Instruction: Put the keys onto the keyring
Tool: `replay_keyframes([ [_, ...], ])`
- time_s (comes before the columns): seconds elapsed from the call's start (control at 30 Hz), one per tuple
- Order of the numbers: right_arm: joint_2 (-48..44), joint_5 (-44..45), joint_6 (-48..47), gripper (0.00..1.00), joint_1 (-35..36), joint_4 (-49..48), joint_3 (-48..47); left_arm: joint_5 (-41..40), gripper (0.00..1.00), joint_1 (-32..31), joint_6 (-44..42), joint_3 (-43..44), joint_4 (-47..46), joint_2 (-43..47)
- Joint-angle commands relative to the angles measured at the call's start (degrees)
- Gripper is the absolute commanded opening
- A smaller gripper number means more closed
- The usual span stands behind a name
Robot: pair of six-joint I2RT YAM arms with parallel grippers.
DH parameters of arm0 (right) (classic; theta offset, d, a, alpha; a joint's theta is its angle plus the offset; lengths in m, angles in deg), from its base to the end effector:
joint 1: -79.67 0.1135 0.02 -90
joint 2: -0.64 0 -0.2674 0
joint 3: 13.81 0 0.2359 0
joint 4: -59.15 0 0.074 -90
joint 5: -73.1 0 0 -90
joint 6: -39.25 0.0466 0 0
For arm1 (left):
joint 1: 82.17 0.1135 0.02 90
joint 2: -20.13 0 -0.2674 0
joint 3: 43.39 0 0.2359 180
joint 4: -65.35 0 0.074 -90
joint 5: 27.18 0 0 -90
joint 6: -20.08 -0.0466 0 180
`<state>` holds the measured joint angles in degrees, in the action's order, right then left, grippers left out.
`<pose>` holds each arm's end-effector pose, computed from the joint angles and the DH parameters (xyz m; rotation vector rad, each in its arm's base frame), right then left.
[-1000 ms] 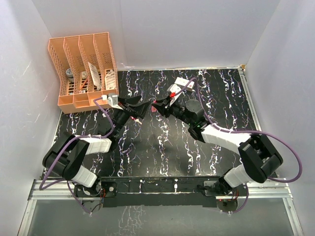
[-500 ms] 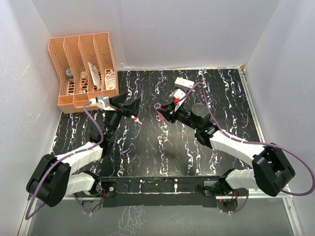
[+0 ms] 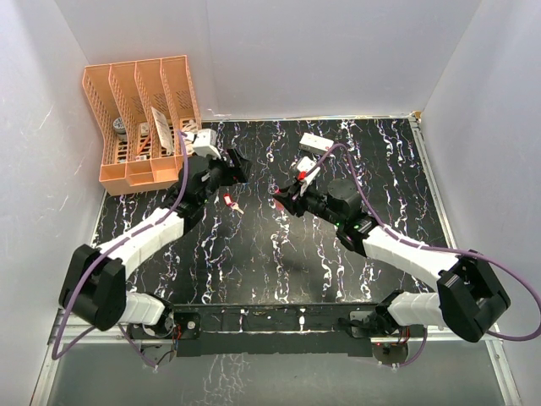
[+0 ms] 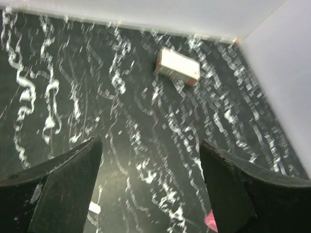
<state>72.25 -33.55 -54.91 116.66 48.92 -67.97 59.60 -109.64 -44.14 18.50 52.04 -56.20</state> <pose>0.2143 0.1782 0.2816 -0.8136 1.5351 0.6710 0.2725 -0.1387 0.3121 -0.0209 1.6321 -0.6759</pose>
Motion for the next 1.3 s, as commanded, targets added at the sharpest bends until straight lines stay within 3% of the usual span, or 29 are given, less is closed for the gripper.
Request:
replay_keyframes([
  [0.0,-2.38,-0.45,1.13,0.12,-0.12,-0.11,1.22,-0.09,0.76,1.56,2.93,3.21,13.67,-4.36],
  [0.13,-2.95,-0.58,1.84,0.11,-0.08,0.24,1.97,2.4,0.69,4.16,4.96,3.29,14.84,-8.78],
  [0.3,-4.03,-0.01,1.96,0.11,-0.09,0.51,2.82,12.88,0.56,9.13,10.95,2.51,13.51,-12.69],
  [0.53,-4.16,0.28,2.05,0.11,-0.08,0.56,2.94,15.19,0.54,9.51,11.81,6.57,20.35,-17.93],
  [0.7,-4.28,0.56,2.23,0.11,-0.08,0.68,3.2,18.23,0.5,9.53,12.78,6.23,20.06,-20.7],
  [1.27,-0.02,-3.08,1.9,0.11,-0.08,1.37,1.99,13.16,0.49,9.52,11.16,4.43,22.07,-15.88],
])
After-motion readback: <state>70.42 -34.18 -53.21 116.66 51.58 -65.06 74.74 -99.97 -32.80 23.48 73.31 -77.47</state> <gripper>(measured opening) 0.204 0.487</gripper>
